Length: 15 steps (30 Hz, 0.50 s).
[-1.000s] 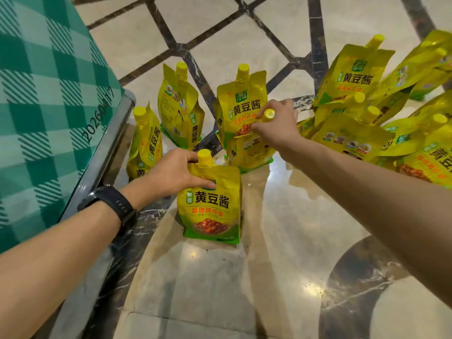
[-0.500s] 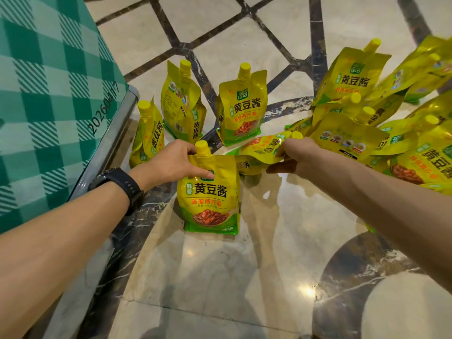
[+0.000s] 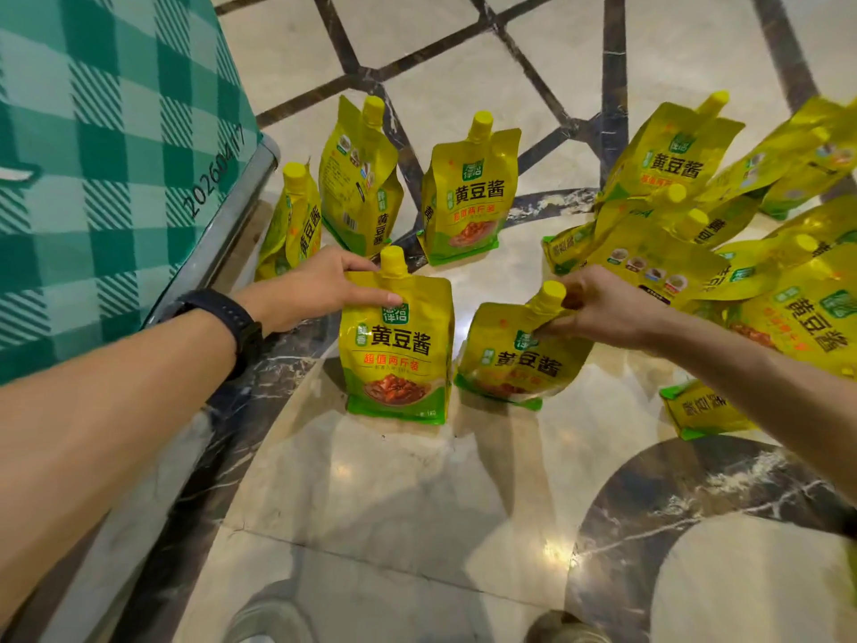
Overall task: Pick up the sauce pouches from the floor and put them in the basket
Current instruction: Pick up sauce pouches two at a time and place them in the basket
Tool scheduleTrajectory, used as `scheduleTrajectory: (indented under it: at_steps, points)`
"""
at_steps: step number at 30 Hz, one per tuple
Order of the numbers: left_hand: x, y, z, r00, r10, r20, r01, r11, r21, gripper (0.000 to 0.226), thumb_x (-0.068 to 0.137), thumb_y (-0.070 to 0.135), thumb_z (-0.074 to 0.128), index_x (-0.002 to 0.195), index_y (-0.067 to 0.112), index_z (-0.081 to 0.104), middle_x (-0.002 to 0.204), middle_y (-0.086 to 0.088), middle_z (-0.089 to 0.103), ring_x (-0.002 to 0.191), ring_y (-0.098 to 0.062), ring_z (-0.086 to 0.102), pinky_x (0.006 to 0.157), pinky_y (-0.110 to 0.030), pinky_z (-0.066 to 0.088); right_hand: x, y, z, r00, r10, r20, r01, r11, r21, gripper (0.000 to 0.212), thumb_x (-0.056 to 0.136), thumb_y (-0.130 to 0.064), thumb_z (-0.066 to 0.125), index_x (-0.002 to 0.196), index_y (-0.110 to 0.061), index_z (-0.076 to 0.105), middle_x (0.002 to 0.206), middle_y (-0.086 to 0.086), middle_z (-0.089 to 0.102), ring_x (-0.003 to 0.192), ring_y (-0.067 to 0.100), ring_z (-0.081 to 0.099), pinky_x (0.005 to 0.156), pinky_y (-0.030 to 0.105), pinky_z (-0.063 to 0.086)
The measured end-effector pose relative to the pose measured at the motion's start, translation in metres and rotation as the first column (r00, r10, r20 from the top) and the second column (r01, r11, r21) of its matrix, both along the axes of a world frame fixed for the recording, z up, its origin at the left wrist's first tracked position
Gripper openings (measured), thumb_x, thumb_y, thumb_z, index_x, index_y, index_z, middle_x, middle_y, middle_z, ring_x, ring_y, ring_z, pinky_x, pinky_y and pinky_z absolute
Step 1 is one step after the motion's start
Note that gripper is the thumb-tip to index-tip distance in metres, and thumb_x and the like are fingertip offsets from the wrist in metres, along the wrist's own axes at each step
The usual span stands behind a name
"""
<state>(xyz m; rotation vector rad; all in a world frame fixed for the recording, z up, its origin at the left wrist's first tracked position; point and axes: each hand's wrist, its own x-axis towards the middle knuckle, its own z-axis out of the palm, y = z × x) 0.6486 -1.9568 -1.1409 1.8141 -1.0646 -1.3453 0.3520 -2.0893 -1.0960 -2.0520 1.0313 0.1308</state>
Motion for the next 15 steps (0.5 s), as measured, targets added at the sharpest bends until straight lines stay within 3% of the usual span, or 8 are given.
scheduleTrajectory:
  at_steps: [3,6,8,11,15]
  points:
    - [0.002,0.000,-0.007,0.994,0.082,-0.069,-0.083,0.996,-0.012,0.061,0.057,0.041,0.087,0.112,0.018,0.074,0.106,0.003,0.077,0.102,-0.013,0.072,0.096,-0.032,0.054,-0.020,0.009,-0.018,0.962,-0.248,0.117,0.244,0.969,0.041,0.018,0.079,-0.020,0.082,0.094,-0.027,0.073,0.095,-0.009,0.075,0.088,0.004,0.070,0.074,0.022,0.056]
    - [0.002,0.004,-0.016,0.971,0.098,-0.220,-0.109,0.993,-0.036,0.059,0.058,0.037,0.084,0.113,0.017,0.072,0.111,0.000,0.076,0.107,-0.017,0.071,0.096,-0.032,0.055,-0.037,0.022,-0.040,0.881,-0.428,0.200,0.381,0.894,0.235,0.032,0.072,-0.013,0.086,0.097,-0.028,0.073,0.097,-0.012,0.076,0.091,0.002,0.071,0.079,0.022,0.055]
    - [0.001,0.011,-0.024,0.952,0.039,-0.304,-0.045,0.999,-0.011,0.058,0.063,0.029,0.081,0.119,0.017,0.069,0.116,-0.001,0.074,0.110,-0.018,0.070,0.092,-0.028,0.057,-0.044,0.028,-0.053,0.900,-0.394,0.186,0.345,0.905,0.249,0.043,0.067,-0.007,0.087,0.098,-0.031,0.071,0.099,-0.015,0.075,0.095,0.001,0.070,0.081,0.021,0.054]
    - [0.000,0.025,-0.041,0.964,-0.045,-0.261,0.070,0.994,0.088,0.070,0.054,0.033,0.090,0.120,0.024,0.067,0.117,0.004,0.074,0.109,-0.013,0.070,0.089,-0.029,0.057,-0.047,0.029,-0.065,0.938,-0.318,0.139,0.287,0.936,0.204,0.058,0.060,-0.014,0.093,0.106,-0.037,0.066,0.104,-0.019,0.073,0.098,-0.002,0.068,0.084,0.020,0.053]
    - [-0.005,0.028,-0.052,0.980,0.026,-0.199,-0.006,0.995,0.101,0.046,0.067,0.023,0.082,0.111,0.027,0.067,0.103,0.013,0.077,0.096,-0.005,0.072,0.080,-0.022,0.056,-0.040,0.018,-0.071,0.928,-0.343,0.143,0.302,0.921,0.246,0.056,0.067,-0.012,0.088,0.109,-0.037,0.061,0.108,-0.018,0.068,0.100,-0.001,0.062,0.085,0.023,0.049]
